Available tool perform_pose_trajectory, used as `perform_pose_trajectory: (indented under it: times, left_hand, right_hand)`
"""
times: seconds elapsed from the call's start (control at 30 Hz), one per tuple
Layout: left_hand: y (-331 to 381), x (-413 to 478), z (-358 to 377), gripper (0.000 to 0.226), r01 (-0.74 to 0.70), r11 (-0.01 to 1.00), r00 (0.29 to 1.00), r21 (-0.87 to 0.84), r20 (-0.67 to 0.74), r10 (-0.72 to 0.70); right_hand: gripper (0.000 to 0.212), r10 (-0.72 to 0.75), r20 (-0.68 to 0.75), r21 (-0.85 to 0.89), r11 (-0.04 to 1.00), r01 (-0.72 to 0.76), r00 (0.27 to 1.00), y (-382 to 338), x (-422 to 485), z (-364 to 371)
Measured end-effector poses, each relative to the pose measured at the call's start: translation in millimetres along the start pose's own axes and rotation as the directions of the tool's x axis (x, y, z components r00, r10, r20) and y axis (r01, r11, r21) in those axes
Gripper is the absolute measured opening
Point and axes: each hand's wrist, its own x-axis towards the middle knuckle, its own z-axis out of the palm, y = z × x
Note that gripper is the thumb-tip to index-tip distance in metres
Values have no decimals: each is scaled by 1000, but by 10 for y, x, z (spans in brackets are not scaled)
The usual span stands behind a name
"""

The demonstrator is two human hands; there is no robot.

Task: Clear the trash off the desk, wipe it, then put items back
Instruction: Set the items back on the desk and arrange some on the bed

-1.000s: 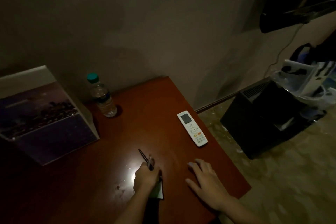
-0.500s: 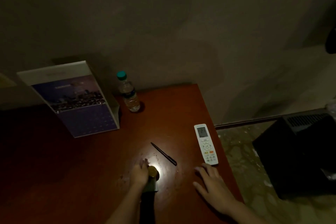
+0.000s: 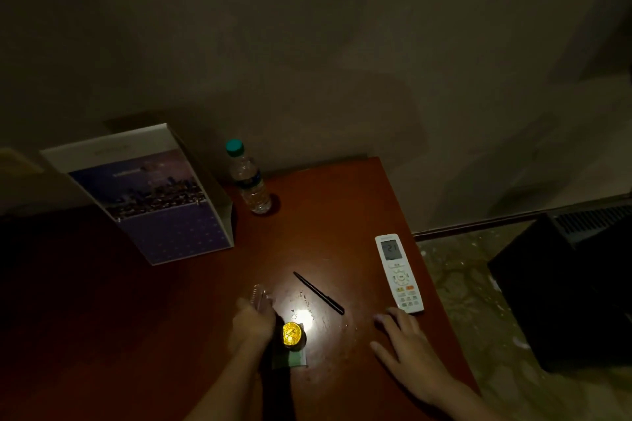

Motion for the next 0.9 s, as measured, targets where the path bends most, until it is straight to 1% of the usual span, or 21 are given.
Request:
perform_pose_trajectory:
  times: [0.07,0.1,0.13,0.23,0.27,0.33,0.37,0.4,0.43,0.5,0.53,0.6,0.63,0.67,0.73,0.83,0.9]
  left_hand:
    - [46,50,-17,52,-24,999,999,-47,25,26]
    - [68,100,-28,59,-45,998,998,-43,32,46]
    - [74,140,-30,62,-69,997,997,-26,42,70]
    - [113,214,-117,58,-183,981,982,60,48,181]
    - [126,251,-140,64,-217,975,976,42,19,217]
    - [174,310,-208,82,-231,970,972,-79,-68,226]
    - [204,322,-240,88,-234,964,970,-125,-93,223]
    - [225,336,-249,87,-245,960,967,-133,-99,233]
    - [241,332,-246,83,-250,963,967,-100,-87,242]
    - [268,297,-204,69,-304,952,949,24,-73,305]
    - [288,257,-174,62,-355,932,931,74,-65,360]
    - [337,158,-109,47,-466,871,882,157,-1,472]
    - [355,108,-73,42,-520,829,852,206,53,521]
    - [363,76,-33,40,-573,780,817,251,105,567]
    - [376,64,23,45,-658,668,749,347,213,628]
    - [515,90,40,42,-726,486,674,487,361,644]
    - [630,118,76,41,-755,401,637,519,433,638]
  right_hand:
    - [49,3,-3,28,1000,-3,1000,-21,-14,10]
    - [49,0,-9,35,999,0,1000,-27,-3,13]
    - [49,2,-12,35,999,-2,1000,-23,-9,16]
    - [49,4,-27,38,999,-3,1000,0,2,11]
    - [49,3,-28,41,999,-1,1000,7,7,11]
    - [49,5,-21,35,999,-4,1000,20,15,7]
    - [49,8,-16,25,1000,-7,1000,25,21,10]
    - [49,11,-13,18,1000,-11,1000,24,30,15]
    - [49,10,-11,17,1000,-10,1000,17,41,18]
    - [49,-1,-15,26,1000,1,1000,-23,85,8]
    - [49,-10,-24,27,1000,11,1000,-43,115,-8]
    - [49,-32,-42,27,999,33,999,-68,176,-38]
    - [49,-43,-47,23,999,44,998,-74,196,-41]
    - [48,-49,-48,19,999,50,998,-75,206,-35]
    - [48,-56,-49,24,998,57,997,-77,219,-12]
    - [47,-65,-46,33,997,66,997,-70,230,5]
    - [48,-62,-42,35,997,64,997,-47,233,-2]
